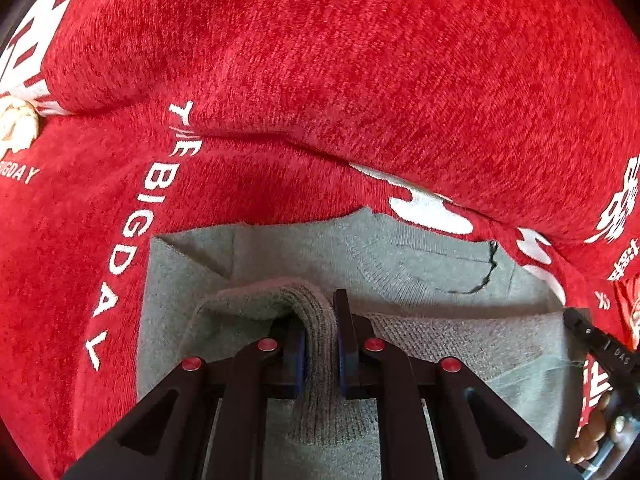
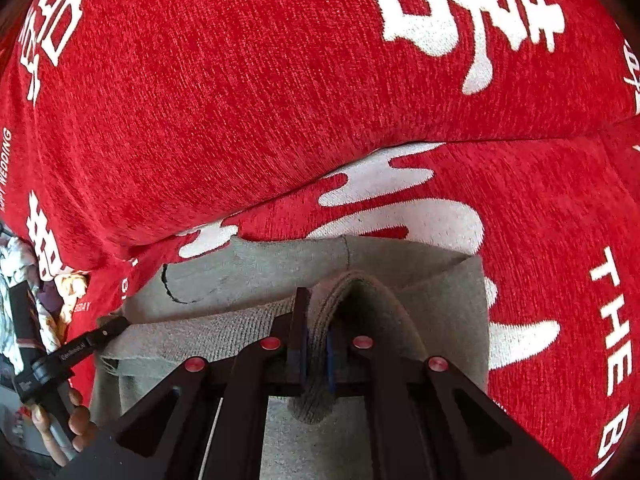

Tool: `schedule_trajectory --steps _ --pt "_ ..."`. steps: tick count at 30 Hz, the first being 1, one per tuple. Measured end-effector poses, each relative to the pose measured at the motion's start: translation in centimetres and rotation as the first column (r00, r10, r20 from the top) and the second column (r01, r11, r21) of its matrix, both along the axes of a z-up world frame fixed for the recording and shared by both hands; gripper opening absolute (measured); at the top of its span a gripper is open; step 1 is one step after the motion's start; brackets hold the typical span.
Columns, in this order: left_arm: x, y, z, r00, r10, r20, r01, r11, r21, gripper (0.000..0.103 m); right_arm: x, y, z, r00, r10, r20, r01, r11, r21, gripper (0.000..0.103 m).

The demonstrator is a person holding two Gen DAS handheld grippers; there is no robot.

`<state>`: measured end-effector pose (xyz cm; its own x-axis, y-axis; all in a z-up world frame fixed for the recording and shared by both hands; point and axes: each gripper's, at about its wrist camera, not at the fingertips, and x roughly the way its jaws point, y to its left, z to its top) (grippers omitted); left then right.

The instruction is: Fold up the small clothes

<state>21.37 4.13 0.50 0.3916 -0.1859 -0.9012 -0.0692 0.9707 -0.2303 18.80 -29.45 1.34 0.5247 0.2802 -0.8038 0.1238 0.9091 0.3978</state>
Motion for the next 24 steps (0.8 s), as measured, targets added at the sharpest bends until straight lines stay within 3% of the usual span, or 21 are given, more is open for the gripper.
schedule_trajectory --steps 5,10,11,12,13,14,15,16,19,24 --pt "1.1 0.6 -1.1 0.998 0.005 -0.065 -0.007 0.999 -0.038 0.016 0.8 -0.6 -0.1 1.0 -0.029 -0.01 0.03 0.997 0.07 0.008" --pt "0.9 1.4 -0.8 0.998 0.013 -0.067 -0.02 0.994 -0.104 0.018 1.3 -1.8 -1.5 0.996 -0.063 -0.067 0.074 0.98 0.182 0.022" --pt "0.8 1.6 -0.8 0.998 0.011 -0.069 -0.019 0.993 -0.114 0.023 1.1 -2.0 -1.4 0.996 -0.064 -0.061 0.074 0.98 0.184 0.032" --pt "0.7 1.9 -0.7 0.997 0.01 -0.074 -0.02 0.991 -0.132 0.042 0.9 -2.1 -1.2 0.996 -0.064 -0.056 0.073 0.98 0.183 0.046" --pt "0.5 2.3 -0.5 0.997 0.017 -0.074 -0.028 0.989 -0.145 0.056 0.6 -2.3 -0.9 0.997 -0.069 -0.044 0.076 0.979 0.187 0.052" --pt "0.1 2.9 0.1 0.997 0.045 -0.063 -0.054 0.987 -0.15 0.081 0.2 -2.6 -0.5 0.997 -0.078 -0.025 0.082 0.978 0.191 0.061" --pt "-0.3 3.5 0.7 0.996 0.075 -0.036 -0.08 0.985 -0.155 0.088 -0.1 -2.8 -0.2 0.996 -0.085 -0.012 0.085 0.977 0.193 0.063" --pt "-0.8 4.4 1.5 0.994 0.105 0.002 -0.103 0.979 -0.175 0.088 -0.4 -3.0 0.1 0.996 -0.085 -0.003 0.084 0.977 0.196 0.064" --pt "-1.8 6.1 2.5 0.992 0.126 0.015 -0.119 0.961 -0.248 0.088 -1.4 -3.7 0.8 0.996 -0.084 0.016 0.079 0.978 0.193 0.064" --pt "-2.6 4.9 3.2 0.996 0.067 0.056 -0.057 0.984 -0.167 0.088 -2.4 -2.8 1.3 0.998 -0.047 0.032 0.045 0.997 0.063 0.064"
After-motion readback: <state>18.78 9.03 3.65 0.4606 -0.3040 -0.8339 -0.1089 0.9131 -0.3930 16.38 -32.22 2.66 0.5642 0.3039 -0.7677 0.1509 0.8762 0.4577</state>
